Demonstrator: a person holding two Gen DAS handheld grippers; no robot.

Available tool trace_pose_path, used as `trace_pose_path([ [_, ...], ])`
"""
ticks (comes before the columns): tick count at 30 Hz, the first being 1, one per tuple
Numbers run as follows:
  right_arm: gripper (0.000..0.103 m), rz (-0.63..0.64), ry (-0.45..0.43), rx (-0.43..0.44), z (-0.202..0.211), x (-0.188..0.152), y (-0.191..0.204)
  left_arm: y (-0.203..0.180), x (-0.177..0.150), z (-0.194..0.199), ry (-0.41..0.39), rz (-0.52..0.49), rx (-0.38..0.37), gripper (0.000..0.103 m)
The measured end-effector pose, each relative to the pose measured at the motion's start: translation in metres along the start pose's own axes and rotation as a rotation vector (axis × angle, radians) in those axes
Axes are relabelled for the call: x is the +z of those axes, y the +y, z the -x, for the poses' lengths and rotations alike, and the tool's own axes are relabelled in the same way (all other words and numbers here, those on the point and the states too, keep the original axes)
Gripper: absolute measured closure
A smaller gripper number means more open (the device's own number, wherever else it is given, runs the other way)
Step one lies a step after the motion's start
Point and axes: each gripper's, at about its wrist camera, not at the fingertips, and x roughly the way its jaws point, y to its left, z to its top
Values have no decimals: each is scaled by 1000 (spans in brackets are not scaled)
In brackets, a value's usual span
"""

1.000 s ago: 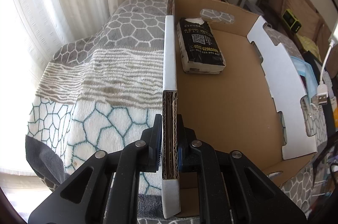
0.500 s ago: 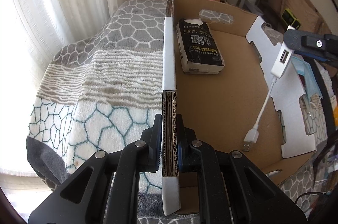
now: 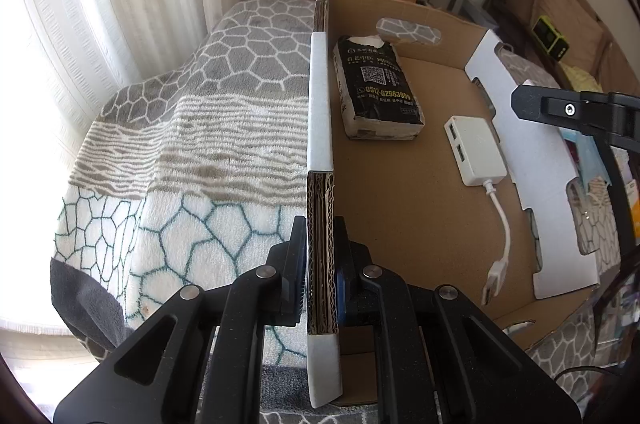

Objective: Organize objects
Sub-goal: 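Carry the white USB hub into the box and release it beside the packet, then return the right tool to the blue face masks and grasp them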

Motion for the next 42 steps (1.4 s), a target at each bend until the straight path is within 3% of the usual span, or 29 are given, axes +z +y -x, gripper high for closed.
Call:
trace_pose_path([
  [20, 62, 10, -119, -33, 54, -19, -36, 1, 0, 0, 7, -2, 9, 93],
  [33, 62, -125, -151, -107, 83, -37, -124, 0, -1, -1, 9, -3, 15, 93],
  [42, 62, -177, -112, -166, 77, -48, -168, 1, 0, -2, 12, -3, 17, 93],
])
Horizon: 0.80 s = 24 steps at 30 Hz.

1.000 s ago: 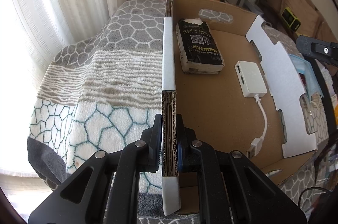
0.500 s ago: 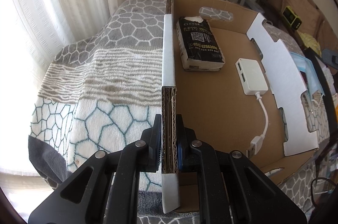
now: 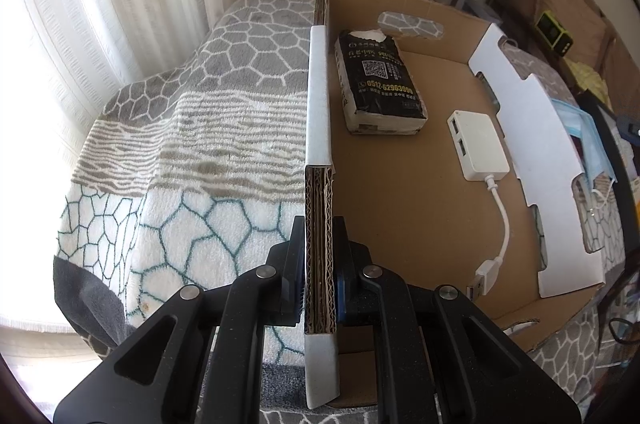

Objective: Organize objects
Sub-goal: 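Return the right tool to the blue face masks and grasp them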

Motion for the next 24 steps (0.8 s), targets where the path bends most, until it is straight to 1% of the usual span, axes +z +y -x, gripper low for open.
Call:
trace_pose_path([
  [6, 62, -64, 39, 9, -19, -5, -23, 1, 0, -2, 3, 2, 1, 93],
  [12, 62, -153, 68, 28, -39, -2, -44, 0, -1, -2, 3, 3, 2, 93],
  [18, 62, -213, 102, 90, -56, 0, -53, 0, -1, -2, 4, 3, 3, 93],
  [22, 62, -235, 101, 130, -58, -1, -54, 0, 0, -3, 4, 3, 4, 93],
  [24, 61, -246, 101, 131, -58, -1, -55, 0, 0, -3, 4, 3, 5, 93],
])
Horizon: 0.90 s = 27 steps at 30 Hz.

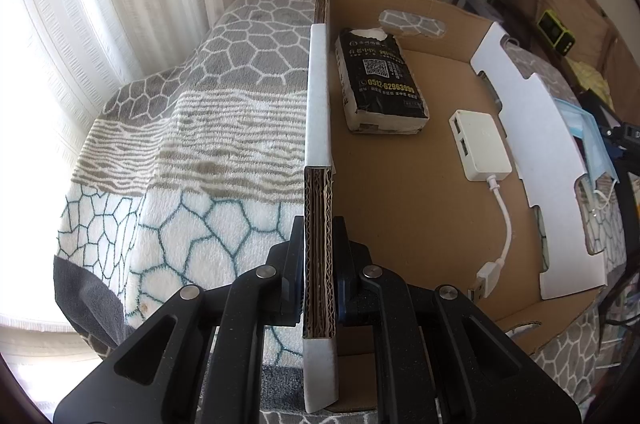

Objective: Organize objects
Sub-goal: 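Return the right tool to the blue face masks and grasp them, then carry the blue face masks into the box and release them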

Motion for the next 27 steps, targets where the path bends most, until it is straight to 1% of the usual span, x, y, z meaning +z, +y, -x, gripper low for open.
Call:
trace_pose_path([
  [2, 62, -5, -11, -3, 3, 0, 0, 0, 0, 0, 0, 2, 0, 93],
  [5, 62, 17, -55, -5, 13, -2, 6, 0, 0, 0, 0, 1, 1, 93],
  [10, 61, 95, -86, 48, 30, -5, 25, 0, 0, 0, -1, 2, 4, 93],
  [11, 58, 119, -90, 51, 33, -6, 31, 0, 0, 0, -1, 1, 4, 93],
  [12, 52, 148, -94, 52, 36, -8, 37, 0, 0, 0, -1, 2, 4, 93],
  [14, 48, 212, -100, 33, 39, -12, 51, 0, 0, 0, 0, 1, 5, 93],
  [19, 48, 357, -75, -41, 32, -26, 79, 0, 1, 0, -1, 3, 6, 93],
  [22, 48, 396, -65, -78, 26, -33, 83, 0, 1, 0, -1, 4, 4, 93],
  [27, 48, 427, -38, -144, 16, -38, 83, -1, 1, 1, -2, 5, 2, 93],
])
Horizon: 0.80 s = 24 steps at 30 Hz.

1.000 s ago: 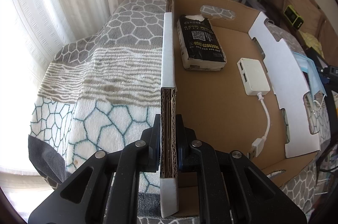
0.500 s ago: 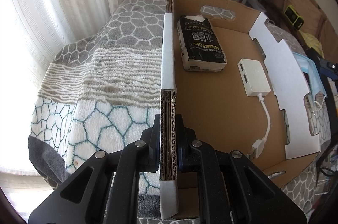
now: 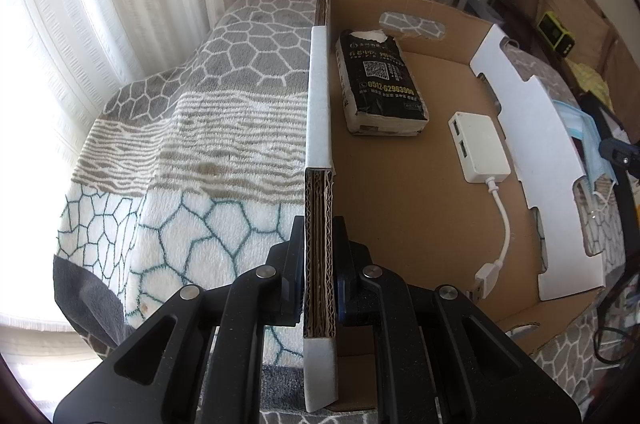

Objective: Organize objects
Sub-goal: 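Carry the blue face masks into the box and release them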

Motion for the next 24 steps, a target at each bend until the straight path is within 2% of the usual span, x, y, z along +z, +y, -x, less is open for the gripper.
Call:
trace_pose_path([
  [2, 59, 12, 4, -20, 0, -2, 0, 0, 0, 0, -1, 1, 0, 93],
  [3, 74, 14, 9, -27, -1, -2, 0, -1, 0, 0, -1, 2, -1, 93],
  [6, 90, -16, -2, -24, 2, 0, -6, -1, 0, 1, -1, 3, -1, 93],
  [12, 97, -111, -67, 10, 18, 9, -22, -1, 0, 2, -3, 5, -3, 93],
  [15, 97, -129, -66, 9, 18, 14, -27, -2, 1, 3, -4, 6, -3, 93],
  [20, 86, -136, -63, 29, 21, 10, -28, -3, 1, 4, -5, 8, -7, 93],
  [22, 62, -122, -61, 61, 23, 7, -25, -3, 1, 4, -5, 6, -5, 93],
  [23, 54, -111, -59, 66, 23, 6, -24, -4, 1, 4, -5, 5, -4, 93],
  [24, 38, -96, -53, 65, 23, 5, -21, -4, 1, 4, -5, 4, -2, 93],
])
